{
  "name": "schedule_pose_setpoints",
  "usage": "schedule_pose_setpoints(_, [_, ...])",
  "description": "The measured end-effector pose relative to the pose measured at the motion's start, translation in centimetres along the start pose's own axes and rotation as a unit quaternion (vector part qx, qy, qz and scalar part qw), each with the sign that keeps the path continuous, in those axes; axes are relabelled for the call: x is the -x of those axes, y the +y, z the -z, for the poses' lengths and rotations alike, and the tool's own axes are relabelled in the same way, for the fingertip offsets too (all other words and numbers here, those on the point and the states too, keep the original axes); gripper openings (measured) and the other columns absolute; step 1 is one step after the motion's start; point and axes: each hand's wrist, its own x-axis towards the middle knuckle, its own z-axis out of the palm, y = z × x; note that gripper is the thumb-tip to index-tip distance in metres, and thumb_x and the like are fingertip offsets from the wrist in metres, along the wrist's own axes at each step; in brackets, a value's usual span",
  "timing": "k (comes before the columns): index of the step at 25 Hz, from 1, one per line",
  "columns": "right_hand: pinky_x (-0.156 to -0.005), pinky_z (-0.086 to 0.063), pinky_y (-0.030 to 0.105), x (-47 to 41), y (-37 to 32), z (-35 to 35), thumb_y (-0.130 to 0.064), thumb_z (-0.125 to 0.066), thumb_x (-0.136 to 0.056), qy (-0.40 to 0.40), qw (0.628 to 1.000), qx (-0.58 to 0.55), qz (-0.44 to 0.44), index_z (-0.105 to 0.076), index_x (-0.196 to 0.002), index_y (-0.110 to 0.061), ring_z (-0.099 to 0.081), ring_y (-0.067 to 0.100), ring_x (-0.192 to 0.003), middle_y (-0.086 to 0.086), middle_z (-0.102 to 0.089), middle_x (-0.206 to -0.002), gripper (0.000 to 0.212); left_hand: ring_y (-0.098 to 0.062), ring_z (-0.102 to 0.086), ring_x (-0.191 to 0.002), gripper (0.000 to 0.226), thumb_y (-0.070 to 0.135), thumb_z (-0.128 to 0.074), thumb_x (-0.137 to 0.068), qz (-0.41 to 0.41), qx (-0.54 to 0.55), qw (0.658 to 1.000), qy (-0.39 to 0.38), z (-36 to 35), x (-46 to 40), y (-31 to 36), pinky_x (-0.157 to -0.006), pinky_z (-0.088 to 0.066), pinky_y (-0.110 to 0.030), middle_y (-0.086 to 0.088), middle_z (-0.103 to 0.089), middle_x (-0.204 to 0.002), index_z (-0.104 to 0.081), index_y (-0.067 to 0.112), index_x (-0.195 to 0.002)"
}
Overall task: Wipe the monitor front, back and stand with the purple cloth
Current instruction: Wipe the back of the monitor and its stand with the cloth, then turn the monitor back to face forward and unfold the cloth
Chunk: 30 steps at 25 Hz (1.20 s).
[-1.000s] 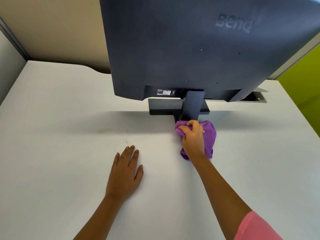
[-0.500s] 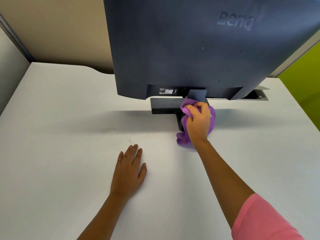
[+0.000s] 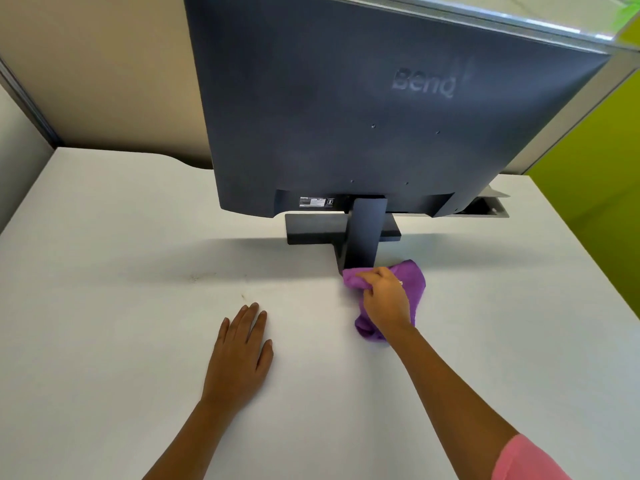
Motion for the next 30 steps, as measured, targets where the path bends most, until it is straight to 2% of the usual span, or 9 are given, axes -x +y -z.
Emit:
schedule_pose_setpoints(2, [-0.084, -0.05, 0.025, 0.2, -0.1, 1.2, -0.012, -0.051, -0.094, 0.211, 0.969, -0.118, -0.058, -0.061, -0.116, -0.006, -0.056, 0.029, -0.105, 0.011, -0.058, -0.116, 0.025, -0.026, -0.037, -0.136, 0.064, 0.043, -0.013, -0.097, 0.002, 0.001, 1.0, -0.003, 0.0, 0.0, 0.1, -0.114, -0.015, -0.039, -0.009, -0.042, -0.146, -0.049, 0.008, -0.136])
schedule_pose_setpoints(4, [-0.07, -0.044, 0.007, -0.9, -0.7, 2.7, -0.016, -0.054, -0.094, 0.305, 0.919, -0.232, -0.091, -0.059, -0.112, -0.008, -0.058, 0.018, -0.096, 0.002, -0.058, -0.103, 0.02, -0.026, -0.037, -0.136, 0.063, 0.043, -0.013, -0.097, 0.001, 0.0, 1.0, -0.002, 0.0, 0.0, 0.2, -0.114, -0.014, -0.038, -0.009, -0.042, -0.146, -0.049, 0.008, -0.136])
schedule_pose_setpoints(8, [-0.066, -0.043, 0.005, -3.3, -3.1, 3.5, -0.018, -0.053, -0.095, 0.215, 0.911, -0.348, -0.048, -0.055, -0.116, -0.011, -0.056, -0.007, -0.089, -0.016, -0.055, -0.091, 0.022, -0.025, -0.037, -0.136, 0.056, 0.039, -0.025, -0.096, -0.001, 0.011, 1.0, 0.011, -0.2, 0.0, 0.3, -0.114, -0.018, -0.04, -0.009, -0.041, -0.147, -0.048, 0.008, -0.136])
schedule_pose_setpoints(11, [-0.085, -0.042, 0.025, -2.6, -1.8, 0.7, -0.007, -0.051, -0.088, 0.117, 0.98, -0.15, 0.049, -0.061, -0.113, -0.018, -0.048, 0.016, -0.103, 0.007, -0.051, -0.113, 0.03, -0.025, -0.037, -0.136, 0.054, 0.035, -0.033, -0.093, -0.003, 0.013, 1.0, 0.022, -0.2, -0.1, 0.2, -0.114, -0.02, -0.041, -0.009, -0.041, -0.147, -0.048, 0.007, -0.137])
schedule_pose_setpoints(16, [-0.102, -0.035, 0.028, -0.9, 1.0, -2.7, -0.009, -0.05, -0.093, -0.082, 0.993, 0.025, 0.084, -0.052, -0.131, -0.018, -0.043, 0.022, -0.12, 0.007, -0.047, -0.131, 0.039, -0.025, -0.037, -0.136, 0.055, 0.039, -0.027, -0.096, 0.002, 0.002, 1.0, 0.007, -0.6, -0.1, 0.1, -0.115, -0.015, -0.037, -0.008, -0.041, -0.147, -0.049, 0.009, -0.137])
schedule_pose_setpoints(19, [-0.102, -0.04, 0.023, -0.4, 0.9, -1.6, -0.01, -0.05, -0.095, -0.026, 0.996, -0.082, 0.034, -0.056, -0.127, -0.012, -0.052, 0.02, -0.114, 0.005, -0.054, -0.127, 0.033, -0.026, -0.039, -0.135, 0.063, 0.045, -0.016, -0.098, 0.025, -0.004, 0.999, -0.02, -0.1, -0.2, 0.6, -0.115, -0.011, -0.038, -0.007, -0.042, -0.147, -0.05, 0.009, -0.135])
schedule_pose_setpoints(22, [-0.072, -0.046, 0.009, 0.8, 0.6, 0.6, -0.008, -0.052, -0.093, 0.027, 0.966, -0.254, -0.039, -0.069, -0.097, -0.012, -0.061, 0.015, -0.088, 0.002, -0.067, -0.095, 0.018, -0.024, -0.035, -0.136, 0.061, 0.046, -0.018, -0.097, 0.037, 0.027, 0.999, -0.006, 0.9, -0.9, 3.4, -0.115, -0.011, -0.036, -0.008, -0.042, -0.147, -0.047, 0.01, -0.137])
schedule_pose_setpoints(27, [-0.068, -0.052, 0.022, 2.9, -0.3, 2.8, -0.016, -0.063, -0.088, -0.046, 0.893, -0.424, -0.145, -0.063, -0.086, -0.017, -0.061, 0.019, -0.084, -0.001, -0.065, -0.086, 0.002, -0.001, -0.04, -0.128, 0.09, 0.083, -0.035, -0.074, 0.088, 0.276, 0.953, -0.085, 3.2, -3.0, 14.1, -0.101, -0.029, -0.009, 0.016, -0.036, -0.144, -0.024, 0.03, -0.146])
schedule_pose_setpoints(30, [-0.074, -0.056, 0.029, 3.9, -0.4, 5.0, -0.015, -0.065, -0.087, -0.112, 0.839, -0.511, -0.151, -0.06, -0.1, -0.01, -0.063, 0.024, -0.087, 0.011, -0.065, -0.098, 0.015, -0.003, -0.052, -0.118, 0.074, 0.019, -0.076, -0.078, 0.033, 0.269, 0.952, -0.14, 3.1, -3.8, 19.9, -0.094, -0.044, -0.014, 0.004, -0.055, -0.122, -0.035, 0.034, -0.138])
